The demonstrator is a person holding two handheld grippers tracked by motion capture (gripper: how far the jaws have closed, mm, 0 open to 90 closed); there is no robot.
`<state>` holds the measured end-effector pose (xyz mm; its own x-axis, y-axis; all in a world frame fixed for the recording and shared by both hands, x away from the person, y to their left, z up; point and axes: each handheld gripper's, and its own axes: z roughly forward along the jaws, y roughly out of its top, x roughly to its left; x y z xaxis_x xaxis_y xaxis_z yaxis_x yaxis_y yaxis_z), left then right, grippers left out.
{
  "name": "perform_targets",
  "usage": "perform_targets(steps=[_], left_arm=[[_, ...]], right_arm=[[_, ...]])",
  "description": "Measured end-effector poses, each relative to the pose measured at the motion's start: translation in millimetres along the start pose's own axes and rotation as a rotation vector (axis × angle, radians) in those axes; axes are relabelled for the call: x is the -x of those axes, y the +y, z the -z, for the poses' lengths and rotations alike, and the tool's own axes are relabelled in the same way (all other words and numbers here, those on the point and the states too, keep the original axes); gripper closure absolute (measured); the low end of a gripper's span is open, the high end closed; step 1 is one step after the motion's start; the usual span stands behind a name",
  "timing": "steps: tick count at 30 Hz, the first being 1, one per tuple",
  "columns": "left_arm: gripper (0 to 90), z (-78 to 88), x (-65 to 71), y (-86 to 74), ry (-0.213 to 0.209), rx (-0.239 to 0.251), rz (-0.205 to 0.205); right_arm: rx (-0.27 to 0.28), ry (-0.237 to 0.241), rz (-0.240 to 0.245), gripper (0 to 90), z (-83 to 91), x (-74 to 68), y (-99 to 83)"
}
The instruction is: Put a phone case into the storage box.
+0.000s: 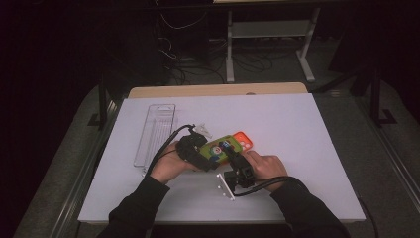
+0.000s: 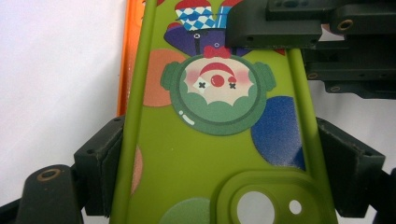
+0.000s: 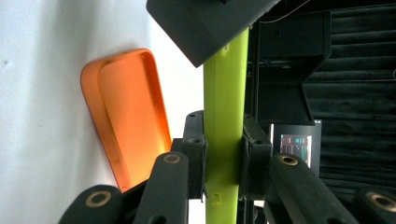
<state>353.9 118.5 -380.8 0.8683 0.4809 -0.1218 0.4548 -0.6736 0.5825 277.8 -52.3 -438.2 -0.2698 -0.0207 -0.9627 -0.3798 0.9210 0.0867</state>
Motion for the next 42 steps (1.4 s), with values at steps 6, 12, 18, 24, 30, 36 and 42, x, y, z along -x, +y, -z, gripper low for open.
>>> perform_targets(steps=[6, 12, 18, 24, 30, 36, 42], left_arm=[[15.4, -0.2, -0.6, -0.5, -0.006, -0.004, -0.013], [13.8, 0.7, 0.4, -1.5, -0.008, 0.028, -0.016], [5.6, 2.5, 2.8, -0.6, -0.021, 0.041, -0.029], [0.0, 5.2, 4.1, -0.7, -0.033, 0.051, -0.022], [0.0, 11.2, 1.5, -2.1, -0.032, 0.069, -0.026], [0.0, 19.8, -1.4, -3.5, -0.036, 0.072, -0.043], [0.0, 23.8, -2.1, -4.8, -0.034, 0.092, -0.027]], right_arm=[[-0.006, -0.005, 0.018, 75.5, 0.9, -1.9, 1.2], [-0.003, -0.02, 0.019, 75.8, 1.7, -1.1, 0.5], [-0.009, -0.012, 0.009, 75.8, 1.3, -0.7, -0.3], [-0.024, -0.008, 0.0, 75.8, 0.9, 0.2, -3.0], [-0.046, 0.007, -0.042, 75.7, -0.4, -1.3, -7.3], [-0.075, 0.024, -0.056, 75.7, -1.4, 2.0, -16.9], [-0.105, 0.038, -0.08, 75.7, -3.6, 3.4, -25.8]])
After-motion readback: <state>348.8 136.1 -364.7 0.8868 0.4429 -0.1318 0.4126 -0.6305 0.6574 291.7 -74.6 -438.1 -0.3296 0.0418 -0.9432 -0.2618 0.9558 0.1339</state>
